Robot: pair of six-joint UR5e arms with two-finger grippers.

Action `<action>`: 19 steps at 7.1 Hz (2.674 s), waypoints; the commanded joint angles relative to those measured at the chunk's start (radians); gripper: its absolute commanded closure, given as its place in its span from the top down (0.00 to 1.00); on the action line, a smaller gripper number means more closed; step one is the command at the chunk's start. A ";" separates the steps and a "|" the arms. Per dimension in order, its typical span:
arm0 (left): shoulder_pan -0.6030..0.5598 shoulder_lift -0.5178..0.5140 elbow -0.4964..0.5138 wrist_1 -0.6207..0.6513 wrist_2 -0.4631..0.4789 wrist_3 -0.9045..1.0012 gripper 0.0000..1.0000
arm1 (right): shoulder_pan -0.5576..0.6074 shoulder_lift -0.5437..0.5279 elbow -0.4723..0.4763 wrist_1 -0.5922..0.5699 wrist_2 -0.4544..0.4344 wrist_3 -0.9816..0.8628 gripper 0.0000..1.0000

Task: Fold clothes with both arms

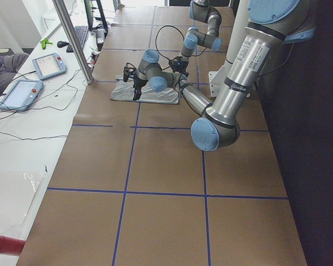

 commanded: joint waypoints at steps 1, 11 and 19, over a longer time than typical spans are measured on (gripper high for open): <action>0.001 0.000 0.005 -0.008 0.000 0.001 1.00 | -0.001 -0.002 -0.008 -0.003 -0.002 -0.001 0.77; 0.002 -0.002 -0.007 -0.002 -0.002 0.003 1.00 | 0.001 -0.067 0.063 -0.022 0.002 -0.004 0.19; 0.004 -0.008 -0.001 -0.006 0.002 -0.003 1.00 | 0.198 -0.172 0.164 -0.020 0.238 0.063 0.00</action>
